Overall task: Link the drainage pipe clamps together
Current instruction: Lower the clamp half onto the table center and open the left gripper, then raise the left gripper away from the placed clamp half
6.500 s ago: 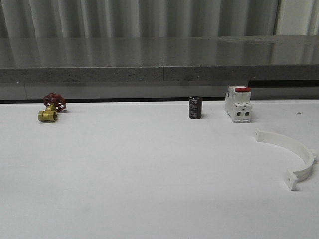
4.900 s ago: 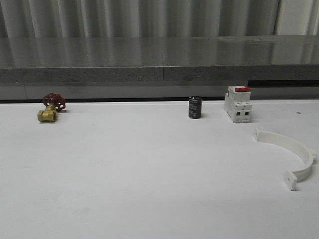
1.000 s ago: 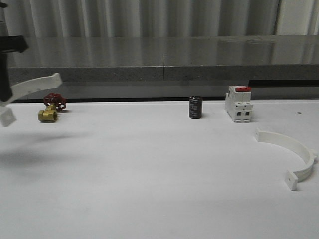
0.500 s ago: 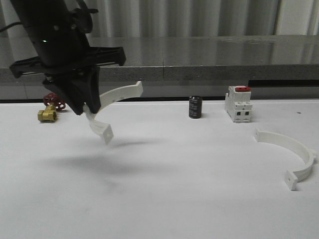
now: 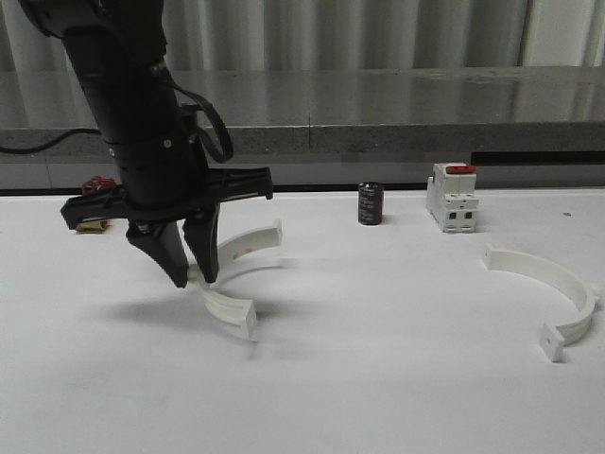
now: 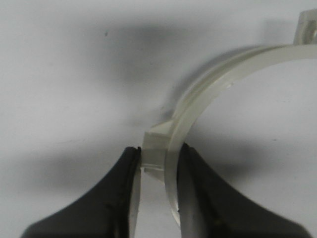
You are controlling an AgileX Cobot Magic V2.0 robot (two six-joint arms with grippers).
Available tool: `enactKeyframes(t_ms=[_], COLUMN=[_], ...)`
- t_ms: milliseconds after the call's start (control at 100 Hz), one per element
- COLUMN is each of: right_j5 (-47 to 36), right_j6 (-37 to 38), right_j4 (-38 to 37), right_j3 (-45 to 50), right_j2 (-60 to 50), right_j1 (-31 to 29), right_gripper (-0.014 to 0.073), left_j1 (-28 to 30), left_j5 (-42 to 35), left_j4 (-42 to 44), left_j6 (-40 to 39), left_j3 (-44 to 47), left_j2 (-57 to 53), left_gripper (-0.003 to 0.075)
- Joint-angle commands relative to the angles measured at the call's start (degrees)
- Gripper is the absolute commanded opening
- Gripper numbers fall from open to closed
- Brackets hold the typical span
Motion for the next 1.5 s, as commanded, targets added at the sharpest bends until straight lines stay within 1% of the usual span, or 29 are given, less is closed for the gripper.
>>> enactKeyframes(t_ms=[0, 120, 320, 390, 460, 480, 500, 510, 530, 600, 620, 650, 710, 730, 830, 910, 1020, 1140, 1250, 1300, 1490], right_j5=[-4.8, -4.8, -4.8, -4.8, -4.8, -4.8, -4.8, -4.8, -4.8, -4.8, -4.8, -4.8, -4.8, -4.8, -4.8, -4.8, -4.8, -4.8, -4.8, -4.8, -4.8], right_j6=[-0.8, -0.8, -0.8, -0.8, -0.8, -0.8, -0.8, -0.8, -0.8, -0.8, -0.8, -0.8, -0.8, -0.8, -0.8, -0.8, -0.8, -0.8, -0.8, -0.8, -0.8], right_j4=[-0.5, -0.5, -0.5, -0.5, -0.5, -0.5, -0.5, -0.5, -0.5, -0.5, -0.5, -0.5, -0.5, -0.5, -0.5, -0.5, -0.5, -0.5, -0.5, -0.5, -0.5], right_j3=[-0.9, -0.9, -0.9, -0.9, -0.9, -0.9, -0.9, -0.9, -0.9, -0.9, -0.9, -0.9, -0.9, -0.9, -0.9, -0.9, -0.9, -0.9, -0.9, -0.9, -0.9], right_j2=[-1.1, -1.1, -1.1, -1.1, -1.1, -1.1, -1.1, -1.1, -1.1, -1.1, -1.1, -1.1, -1.1, -1.1, -1.1, -1.1, -1.1, -1.1, -1.1, -1.1, -1.1], right_j1=[-0.2, -0.2, -0.2, -0.2, -0.2, -0.2, -0.2, -0.2, -0.2, -0.2, -0.2, -0.2, -0.2, -0.2, -0.2, -0.2, -0.2, -0.2, -0.2, -0.2, -0.2], right_gripper=[-0.0067, -0.0067, -0.0067, -0.0067, -0.0067, -0.0067, -0.0067, -0.0067, -0.0067, -0.0067, -0.0067, -0.0067, -0.0067, -0.0067, -0.0067, -0.0067, -0.0067, -0.0067, -0.0067, -0.0067, -0.0067], left_j1=[-0.1, -0.1, -0.1, -0.1, -0.1, -0.1, -0.1, -0.1, -0.1, -0.1, -0.1, -0.1, -0.1, -0.1, -0.1, -0.1, 0.2, 1.3, 4.0, 5.3, 13.4], left_j5=[-1.7, -1.7, -2.1, -2.3, -2.3, -2.3, -2.3, -2.3, -2.3, -2.3, -2.3, -2.2, -1.9, -1.6, -0.1, -0.4, -2.0, -2.2, -2.1, -2.1, -2.3], left_j4=[-0.7, -0.7, -0.9, -0.9, -0.9, -0.9, -0.9, -0.9, -0.9, -1.0, -1.0, -1.0, -1.0, -1.0, -1.0, -1.3, -1.1, 1.2, 5.5, 5.6, 5.6], left_j6=[-0.9, -2.2, -2.4, -2.4, -2.4, -2.4, -2.4, -2.4, -2.4, -2.4, -2.4, -2.4, -2.2, -2.0, 2.5, 4.2, 7.2, 10.2, 11.1, 12.4, 19.0], left_j3=[-1.1, -1.1, -1.1, -1.2, -1.2, -1.2, -1.2, -1.2, -1.2, -1.2, -1.2, -1.2, -1.5, -1.7, -3.4, -4.1, -4.1, -4.0, -3.3, -2.8, 2.0], left_j2=[-1.7, -0.3, 0.4, 0.4, 0.4, 0.4, 0.4, 0.4, 0.4, 0.4, 0.4, 0.4, 0.3, 0.3, -0.5, -2.4, -7.6, -14.1, -20.5, -22.7, -32.4], left_gripper=[0.0063, 0.0063, 0.0065, 0.009, 0.0162, 0.0203, 0.0225, 0.025, 0.0275, 0.0431, 0.046, 0.0527, 0.0612, 0.0627, 0.0639, 0.0639, 0.0639, 0.0639, 0.0639, 0.0639, 0.0639])
